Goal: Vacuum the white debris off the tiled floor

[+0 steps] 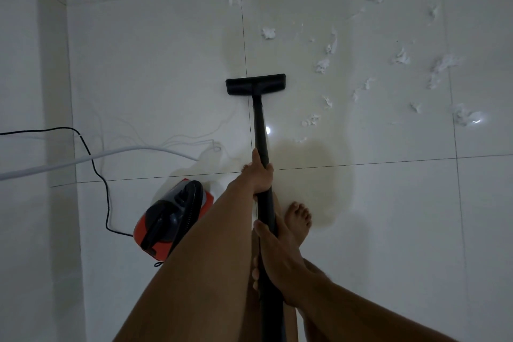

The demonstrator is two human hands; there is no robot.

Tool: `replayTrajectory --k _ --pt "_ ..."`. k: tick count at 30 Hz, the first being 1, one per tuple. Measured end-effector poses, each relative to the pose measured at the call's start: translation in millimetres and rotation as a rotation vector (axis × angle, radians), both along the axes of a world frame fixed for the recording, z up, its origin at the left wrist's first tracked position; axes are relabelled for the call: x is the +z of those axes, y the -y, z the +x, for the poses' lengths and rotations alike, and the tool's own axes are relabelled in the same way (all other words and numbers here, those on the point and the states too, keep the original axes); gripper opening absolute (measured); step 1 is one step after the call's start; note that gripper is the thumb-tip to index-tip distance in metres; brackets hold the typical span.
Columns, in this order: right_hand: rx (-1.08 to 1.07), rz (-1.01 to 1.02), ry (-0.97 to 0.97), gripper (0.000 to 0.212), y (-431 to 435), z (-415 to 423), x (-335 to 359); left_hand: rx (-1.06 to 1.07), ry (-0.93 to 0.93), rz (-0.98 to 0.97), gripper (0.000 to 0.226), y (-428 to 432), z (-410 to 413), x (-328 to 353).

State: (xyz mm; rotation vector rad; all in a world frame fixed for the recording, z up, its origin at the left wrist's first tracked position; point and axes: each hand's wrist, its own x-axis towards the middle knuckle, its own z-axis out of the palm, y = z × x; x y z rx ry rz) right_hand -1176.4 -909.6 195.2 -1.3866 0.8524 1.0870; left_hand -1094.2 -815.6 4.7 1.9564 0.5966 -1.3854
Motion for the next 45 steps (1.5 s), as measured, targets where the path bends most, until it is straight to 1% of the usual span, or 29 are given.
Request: replayTrajectory --k 4,8,12,19,26,29,34,36,40,41,44,45 --pt "0.021 -0.007 0.060 0.045 -3.9 7.0 0.7 0.018 0.028 0.000 0.071 -1.4 5.6 6.0" --pt "0.017 -0.045 0.068 0.053 -10.0 13.2 3.7 0.040 0.040 -0.004 0.069 -3.5 9.4 13.5" --pt "0.029 -0.041 0.020 0.047 -13.4 17.7 5.9 0.060 0.038 -0.011 0.069 -5.8 13.8 20.3" --pt "0.005 -0.004 0.034 0.048 -5.4 39.6 24.3 0.039 0.048 0.000 0.068 -4.6 31.3 29.0" --pt "0.033 0.015 -0.026 0.044 -6.8 57.3 16.5 0.036 0.012 0.010 0.069 -4.5 47.1 24.2" --pt "0.018 0.020 -0.008 0.044 -8.7 65.6 14.3 0.028 -0.005 0.002 0.070 -3.6 57.2 22.2" --pt "0.004 -0.008 -0.006 0.043 -6.1 88.0 10.0 -0.007 -0.004 0.007 0.070 -3.9 86.5 21.0" --pt "-0.006 -0.053 -0.011 0.043 -6.8 101.2 7.8 -0.021 -0.007 0.017 0.070 -4.1 99.1 20.4" --pt "0.006 -0.097 0.071 0.044 -10.6 114.2 -4.5 -0.045 -0.015 0.027 0.070 -4.5 120.3 19.7" --pt "-0.013 -0.057 0.058 0.041 -14.2 115.7 -7.8 -0.047 -0.014 0.027 0.070 -4.5 124.5 19.2" --pt "-0.091 0.046 -0.071 0.035 -22.7 117.0 -17.5 -0.042 -0.018 0.025 0.070 -5.7 134.4 15.4" --pt "-0.082 0.058 -0.079 0.034 -22.8 118.4 -21.6 -0.038 -0.022 0.026 0.071 -6.1 137.0 13.5"
